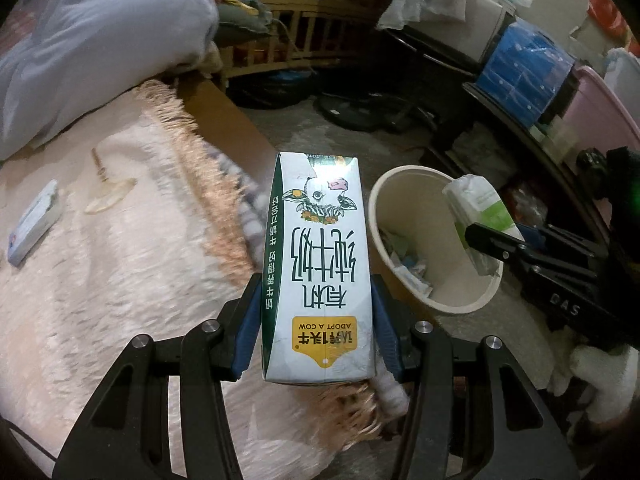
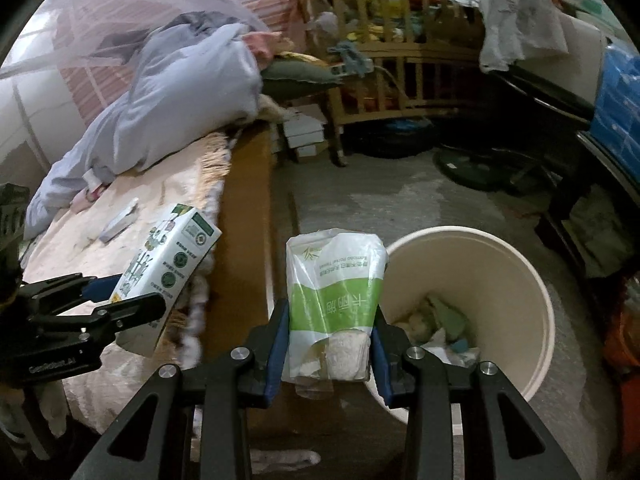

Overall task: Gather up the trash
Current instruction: 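Carry the green-white packet and milk carton over the white bucket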

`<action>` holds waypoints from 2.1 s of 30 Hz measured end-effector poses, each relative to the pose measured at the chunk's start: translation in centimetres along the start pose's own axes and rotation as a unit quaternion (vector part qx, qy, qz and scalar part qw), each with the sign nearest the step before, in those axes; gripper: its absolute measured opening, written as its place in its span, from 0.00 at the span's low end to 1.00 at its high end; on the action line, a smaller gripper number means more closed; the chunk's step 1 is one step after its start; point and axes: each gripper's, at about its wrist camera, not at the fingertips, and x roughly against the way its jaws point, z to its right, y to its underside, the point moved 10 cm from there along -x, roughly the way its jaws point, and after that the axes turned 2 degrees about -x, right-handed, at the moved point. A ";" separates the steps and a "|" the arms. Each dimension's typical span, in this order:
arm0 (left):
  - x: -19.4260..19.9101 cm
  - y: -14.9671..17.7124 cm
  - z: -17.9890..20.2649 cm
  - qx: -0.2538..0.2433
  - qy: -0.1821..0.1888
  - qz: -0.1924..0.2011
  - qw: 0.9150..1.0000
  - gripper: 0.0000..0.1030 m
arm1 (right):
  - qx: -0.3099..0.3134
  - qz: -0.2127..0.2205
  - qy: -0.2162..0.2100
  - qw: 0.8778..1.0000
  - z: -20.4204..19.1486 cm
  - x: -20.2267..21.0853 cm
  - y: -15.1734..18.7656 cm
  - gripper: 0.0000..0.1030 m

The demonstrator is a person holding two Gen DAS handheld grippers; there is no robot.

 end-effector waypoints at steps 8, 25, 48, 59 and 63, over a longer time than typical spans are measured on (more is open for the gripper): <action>-2.3 -1.6 2.8 -0.016 0.015 -0.009 1.000 0.48 | -0.052 -0.007 0.021 0.998 5.1 -1.0 0.8 0.34; -5.1 -2.7 5.3 -0.032 0.016 -0.018 0.999 0.48 | -0.086 -0.011 0.021 0.996 7.5 -1.3 1.2 0.34; -8.3 -4.5 8.3 -0.056 0.024 -0.029 0.998 0.48 | -0.102 -0.029 0.040 0.994 10.2 -2.1 1.6 0.34; -9.6 -4.8 9.1 -0.061 0.027 -0.036 0.997 0.48 | -0.108 -0.027 0.042 0.993 10.7 -2.1 1.7 0.34; -10.2 -5.0 9.1 -0.057 0.033 -0.038 0.997 0.48 | -0.115 -0.026 0.046 0.992 11.2 -2.2 1.6 0.34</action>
